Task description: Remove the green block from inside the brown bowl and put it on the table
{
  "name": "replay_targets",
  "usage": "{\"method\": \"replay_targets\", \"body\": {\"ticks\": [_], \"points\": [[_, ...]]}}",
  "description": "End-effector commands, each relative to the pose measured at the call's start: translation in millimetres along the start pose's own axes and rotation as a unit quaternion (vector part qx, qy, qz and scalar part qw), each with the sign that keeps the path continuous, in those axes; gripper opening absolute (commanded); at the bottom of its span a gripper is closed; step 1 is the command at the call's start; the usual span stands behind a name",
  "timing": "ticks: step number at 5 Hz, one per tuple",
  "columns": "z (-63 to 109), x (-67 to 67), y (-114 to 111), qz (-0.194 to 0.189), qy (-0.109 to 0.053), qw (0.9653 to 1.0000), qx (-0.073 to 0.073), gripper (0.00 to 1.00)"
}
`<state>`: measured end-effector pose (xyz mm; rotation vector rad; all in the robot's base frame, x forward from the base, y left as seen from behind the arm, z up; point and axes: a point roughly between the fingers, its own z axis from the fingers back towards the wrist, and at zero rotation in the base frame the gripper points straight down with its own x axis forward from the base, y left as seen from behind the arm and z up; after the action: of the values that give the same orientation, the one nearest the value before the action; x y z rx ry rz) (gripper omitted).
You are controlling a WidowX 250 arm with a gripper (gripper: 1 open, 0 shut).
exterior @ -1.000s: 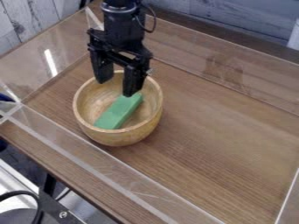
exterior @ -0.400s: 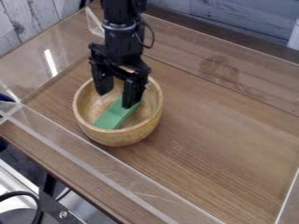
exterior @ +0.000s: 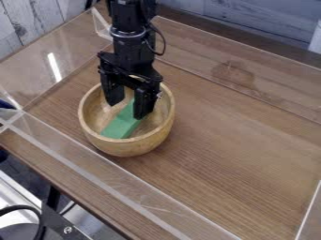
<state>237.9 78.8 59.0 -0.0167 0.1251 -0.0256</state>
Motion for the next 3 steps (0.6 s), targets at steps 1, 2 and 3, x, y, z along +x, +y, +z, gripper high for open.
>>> {"method": "replay_targets", "body": {"ticks": [1, 2, 3], "points": [[7.0, 5.4, 3.5, 0.0, -0.023, 0.9997, -0.002, 1.0], [8.8, 6.3, 3.4, -0.002, -0.029, 0.9995, -0.008, 1.0], [11.0, 7.0, 3.0, -0.003, -0.034, 0.9994, -0.011, 1.0]]}}
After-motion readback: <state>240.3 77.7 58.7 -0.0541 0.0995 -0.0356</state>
